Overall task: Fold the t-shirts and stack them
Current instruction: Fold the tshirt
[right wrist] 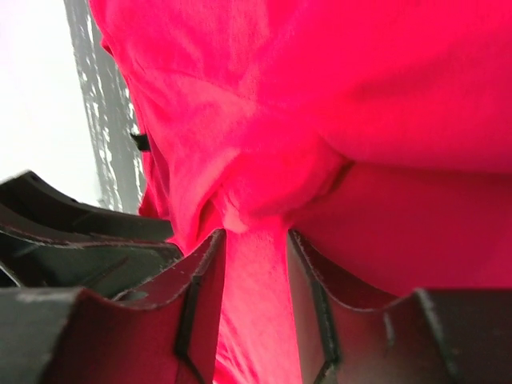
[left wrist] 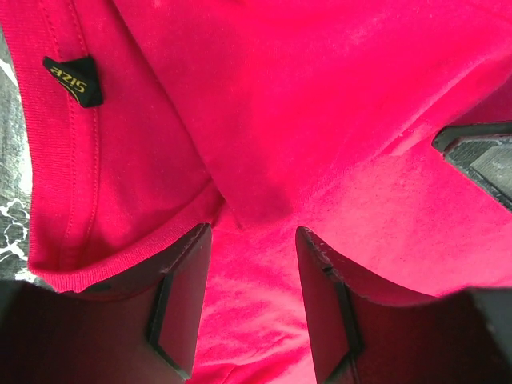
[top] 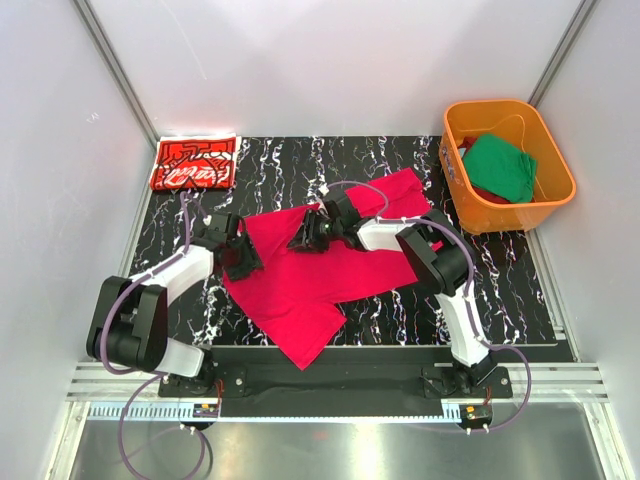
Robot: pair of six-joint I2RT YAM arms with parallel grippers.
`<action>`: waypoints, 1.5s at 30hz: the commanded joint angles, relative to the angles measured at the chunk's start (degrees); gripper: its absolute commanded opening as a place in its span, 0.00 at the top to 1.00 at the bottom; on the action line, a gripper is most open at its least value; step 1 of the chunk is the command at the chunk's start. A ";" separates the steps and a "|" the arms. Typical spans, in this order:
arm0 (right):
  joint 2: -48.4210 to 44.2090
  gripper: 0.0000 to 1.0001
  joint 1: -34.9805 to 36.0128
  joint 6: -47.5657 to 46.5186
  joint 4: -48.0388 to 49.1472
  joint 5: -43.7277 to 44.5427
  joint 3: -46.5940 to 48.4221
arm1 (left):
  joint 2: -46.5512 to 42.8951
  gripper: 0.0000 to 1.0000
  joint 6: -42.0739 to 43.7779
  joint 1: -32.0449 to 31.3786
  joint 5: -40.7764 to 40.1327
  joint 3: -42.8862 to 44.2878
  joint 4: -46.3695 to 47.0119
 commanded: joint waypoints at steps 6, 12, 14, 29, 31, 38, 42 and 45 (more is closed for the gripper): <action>2.85 0.62 0.91 4.85 5.85 -1.25 2.35 | -0.15 0.52 -1.01 -0.26 -0.61 1.44 4.77; 3.29 0.70 0.92 5.82 5.94 -1.25 3.05 | 2.22 0.52 -1.36 -0.26 0.63 2.49 5.39; 3.38 0.75 0.92 6.17 5.76 -1.25 3.32 | 3.44 0.53 -1.54 -0.26 1.06 2.67 5.74; -1.27 1.00 0.92 0.12 -6.61 -1.69 6.66 | -2.16 1.00 0.40 -0.17 -2.44 7.15 -2.08; -2.24 1.00 0.74 -0.50 -7.59 -2.48 6.66 | -3.13 1.00 0.40 0.01 -2.54 6.80 -2.70; -4.44 1.00 -0.05 0.10 -9.00 -5.63 5.52 | -7.00 1.00 -0.57 0.53 -0.17 6.54 -3.14; -5.15 1.00 -1.19 1.08 -10.05 -7.92 6.48 | -6.92 1.00 -0.48 0.89 0.10 8.46 -4.19; -3.92 1.00 -2.51 1.08 -15.93 -10.64 10.25 | -5.34 1.00 -0.39 1.50 1.15 9.79 -4.54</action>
